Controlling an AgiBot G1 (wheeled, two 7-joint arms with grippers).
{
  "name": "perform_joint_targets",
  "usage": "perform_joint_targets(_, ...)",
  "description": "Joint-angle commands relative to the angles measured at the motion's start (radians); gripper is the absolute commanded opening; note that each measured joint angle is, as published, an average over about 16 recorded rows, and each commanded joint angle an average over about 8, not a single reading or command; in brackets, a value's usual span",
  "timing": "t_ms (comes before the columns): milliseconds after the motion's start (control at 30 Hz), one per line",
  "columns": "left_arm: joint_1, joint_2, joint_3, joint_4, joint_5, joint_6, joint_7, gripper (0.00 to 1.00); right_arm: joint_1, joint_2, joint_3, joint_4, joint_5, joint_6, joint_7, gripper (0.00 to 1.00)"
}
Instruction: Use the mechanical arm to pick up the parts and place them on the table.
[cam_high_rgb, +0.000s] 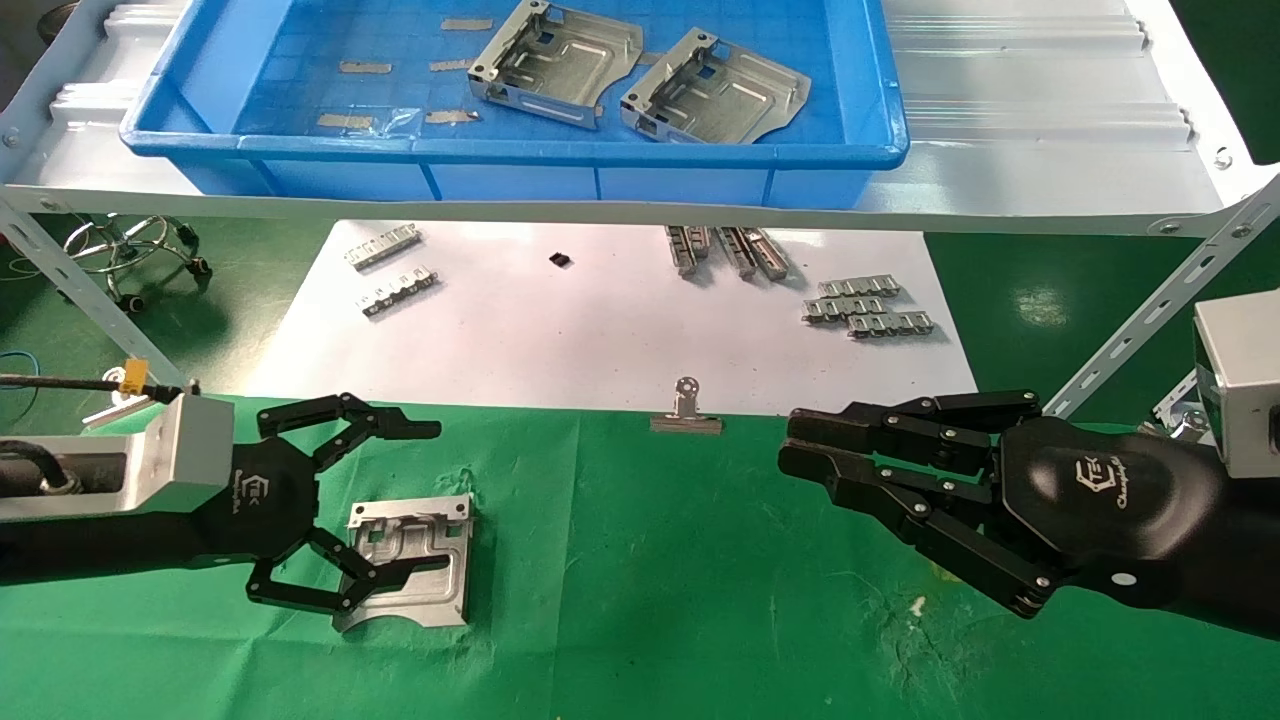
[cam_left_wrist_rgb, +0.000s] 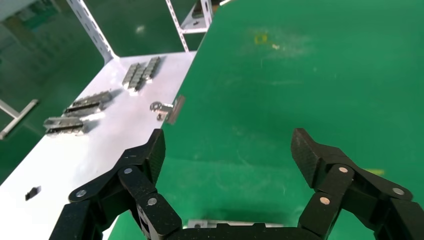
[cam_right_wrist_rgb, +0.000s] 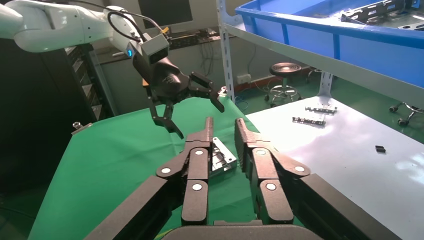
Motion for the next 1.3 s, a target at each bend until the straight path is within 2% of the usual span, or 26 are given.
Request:
perform_joint_targets(33, 0.016, -0.005, -0.018, -0.028, -0.008, -0.002, -0.027, 1.00, 0.000, 0.000, 0.000, 0.000, 0.000, 0.000, 0.000, 1.00)
perform_joint_targets(1300, 0.326, -0.109, -0.363, -0.561, -0.156, -0.046, -0.538, 1.00, 0.000, 0.000, 0.000, 0.000, 0.000, 0.000, 0.000, 1.00)
